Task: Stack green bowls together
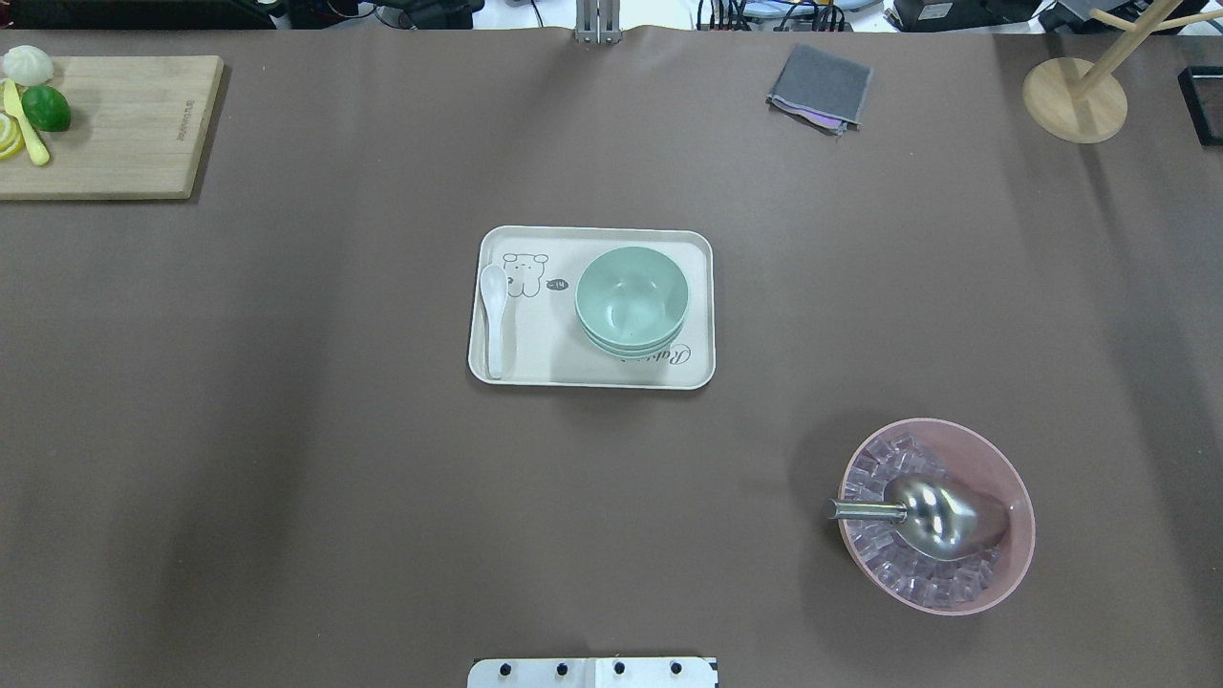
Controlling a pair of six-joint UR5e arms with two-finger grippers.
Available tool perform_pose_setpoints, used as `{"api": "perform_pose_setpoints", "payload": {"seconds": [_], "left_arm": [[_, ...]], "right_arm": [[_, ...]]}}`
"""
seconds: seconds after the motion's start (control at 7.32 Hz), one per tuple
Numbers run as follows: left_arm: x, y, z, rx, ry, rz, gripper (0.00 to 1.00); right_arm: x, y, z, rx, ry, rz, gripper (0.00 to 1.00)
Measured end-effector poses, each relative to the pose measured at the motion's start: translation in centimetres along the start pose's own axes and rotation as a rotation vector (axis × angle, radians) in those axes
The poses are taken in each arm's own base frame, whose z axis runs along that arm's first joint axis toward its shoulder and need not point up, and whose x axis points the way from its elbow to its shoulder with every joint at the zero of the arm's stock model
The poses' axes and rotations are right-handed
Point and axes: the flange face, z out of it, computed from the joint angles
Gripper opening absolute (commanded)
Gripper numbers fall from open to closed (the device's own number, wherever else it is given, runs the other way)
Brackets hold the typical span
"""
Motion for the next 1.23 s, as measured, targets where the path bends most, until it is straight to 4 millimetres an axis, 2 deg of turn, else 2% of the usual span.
{"api": "perform_pose_setpoints", "payload": {"seconds": [1.23], "left_arm": [[-0.3, 0.67, 0.29, -0.007, 0.001, -0.007, 0.99]], "right_arm": [[-0.25, -0.04, 0.23, -0.005, 0.0, -0.007, 1.0]]}}
